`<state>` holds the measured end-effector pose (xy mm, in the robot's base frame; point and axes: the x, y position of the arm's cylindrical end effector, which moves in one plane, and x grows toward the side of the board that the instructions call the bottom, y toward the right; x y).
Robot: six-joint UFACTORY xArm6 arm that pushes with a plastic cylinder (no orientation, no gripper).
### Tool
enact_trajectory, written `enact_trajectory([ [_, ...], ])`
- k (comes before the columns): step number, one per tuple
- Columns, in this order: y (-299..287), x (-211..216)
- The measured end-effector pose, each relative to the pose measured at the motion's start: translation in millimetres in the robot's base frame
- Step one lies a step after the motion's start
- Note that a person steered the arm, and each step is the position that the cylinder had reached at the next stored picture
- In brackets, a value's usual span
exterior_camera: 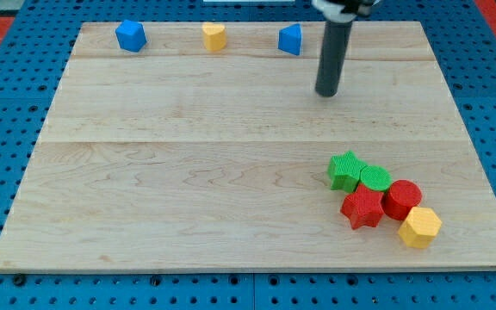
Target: Place the blue triangle vertically below the yellow heart
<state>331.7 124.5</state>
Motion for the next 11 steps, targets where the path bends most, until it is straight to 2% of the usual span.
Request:
enact_trajectory([
  [1, 20, -56],
  [2, 54, -83],
  [3, 82, -87],
  [4, 41, -106],
  [5, -31, -118],
  [6, -85, -105],
  [7, -110, -84],
  [11, -136, -59],
])
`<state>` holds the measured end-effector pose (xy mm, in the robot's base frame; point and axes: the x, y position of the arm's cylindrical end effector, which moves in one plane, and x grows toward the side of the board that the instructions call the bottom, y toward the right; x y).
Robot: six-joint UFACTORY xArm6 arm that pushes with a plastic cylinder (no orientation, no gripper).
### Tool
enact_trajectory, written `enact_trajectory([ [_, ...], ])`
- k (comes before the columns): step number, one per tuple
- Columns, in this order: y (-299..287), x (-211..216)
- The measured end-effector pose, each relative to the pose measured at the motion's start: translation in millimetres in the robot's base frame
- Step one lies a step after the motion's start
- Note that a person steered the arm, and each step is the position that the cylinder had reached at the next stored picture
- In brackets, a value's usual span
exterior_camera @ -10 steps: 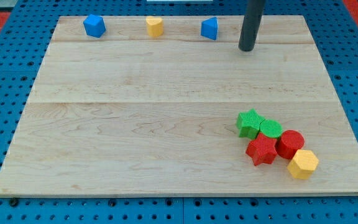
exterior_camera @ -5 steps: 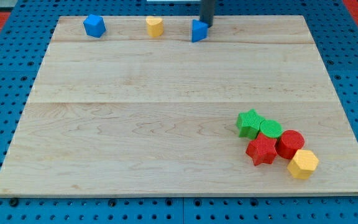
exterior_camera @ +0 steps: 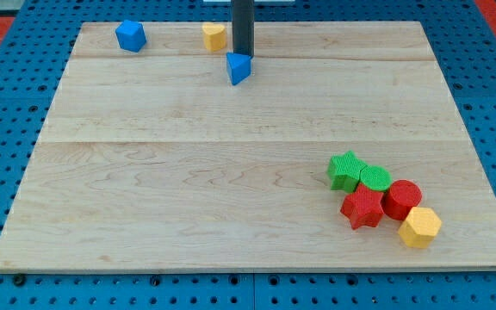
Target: Place the blue triangle vertically below the yellow heart
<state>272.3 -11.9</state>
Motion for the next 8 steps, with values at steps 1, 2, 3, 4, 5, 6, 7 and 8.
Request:
enact_trajectory([
  [1, -1, 16],
  [2, -1, 44],
  [3, -1, 57],
  [4, -2, 62],
  [5, -7, 63],
  [6, -18, 63],
  [7, -24, 63],
  [8, -33, 63],
])
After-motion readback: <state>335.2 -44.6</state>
